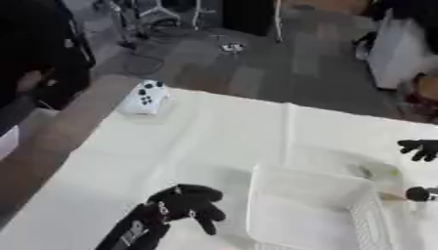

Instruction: Pick up objects on the table and place them in the box.

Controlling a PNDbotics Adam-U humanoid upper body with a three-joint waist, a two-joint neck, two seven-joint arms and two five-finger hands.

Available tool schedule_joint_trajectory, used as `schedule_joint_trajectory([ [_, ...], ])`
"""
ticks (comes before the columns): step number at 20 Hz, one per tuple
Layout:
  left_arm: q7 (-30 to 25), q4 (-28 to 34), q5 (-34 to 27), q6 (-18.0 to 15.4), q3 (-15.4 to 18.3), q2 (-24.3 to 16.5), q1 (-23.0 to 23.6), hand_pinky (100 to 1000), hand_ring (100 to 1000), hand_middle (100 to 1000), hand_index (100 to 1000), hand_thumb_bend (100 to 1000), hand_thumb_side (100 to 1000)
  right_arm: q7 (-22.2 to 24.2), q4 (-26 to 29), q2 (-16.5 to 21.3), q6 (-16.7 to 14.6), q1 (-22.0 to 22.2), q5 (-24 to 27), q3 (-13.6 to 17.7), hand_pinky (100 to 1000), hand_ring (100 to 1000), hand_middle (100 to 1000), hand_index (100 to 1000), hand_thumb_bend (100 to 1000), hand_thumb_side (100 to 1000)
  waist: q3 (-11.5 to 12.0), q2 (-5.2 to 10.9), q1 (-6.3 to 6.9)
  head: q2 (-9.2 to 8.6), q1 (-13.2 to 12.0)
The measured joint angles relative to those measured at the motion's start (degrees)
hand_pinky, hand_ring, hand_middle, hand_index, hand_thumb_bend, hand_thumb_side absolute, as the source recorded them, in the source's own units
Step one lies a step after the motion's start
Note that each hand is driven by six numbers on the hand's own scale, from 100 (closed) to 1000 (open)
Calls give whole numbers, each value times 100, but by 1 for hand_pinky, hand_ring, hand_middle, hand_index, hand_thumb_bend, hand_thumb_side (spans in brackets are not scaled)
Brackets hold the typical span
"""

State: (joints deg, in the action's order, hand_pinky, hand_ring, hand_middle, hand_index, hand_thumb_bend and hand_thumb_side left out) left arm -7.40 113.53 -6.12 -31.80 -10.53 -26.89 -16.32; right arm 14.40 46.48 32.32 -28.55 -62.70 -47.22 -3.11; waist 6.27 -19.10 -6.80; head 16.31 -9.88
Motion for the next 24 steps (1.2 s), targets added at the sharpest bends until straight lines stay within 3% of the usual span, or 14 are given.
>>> schedule_joint_trajectory([
  [12,-58,0,-51,1,-19,-4,-116,527,714,814,888,569,792,-73,-5,-12,55,-23,-181,4,760,761,828,1000,944,1000,136,-89,-67,-14,-124],
  [24,-97,0,-107,6,-49,-48,-256,529,710,814,888,569,790,-131,-2,1,153,31,-277,9,779,766,831,1000,953,1000,293,-163,-174,-145,-233],
])
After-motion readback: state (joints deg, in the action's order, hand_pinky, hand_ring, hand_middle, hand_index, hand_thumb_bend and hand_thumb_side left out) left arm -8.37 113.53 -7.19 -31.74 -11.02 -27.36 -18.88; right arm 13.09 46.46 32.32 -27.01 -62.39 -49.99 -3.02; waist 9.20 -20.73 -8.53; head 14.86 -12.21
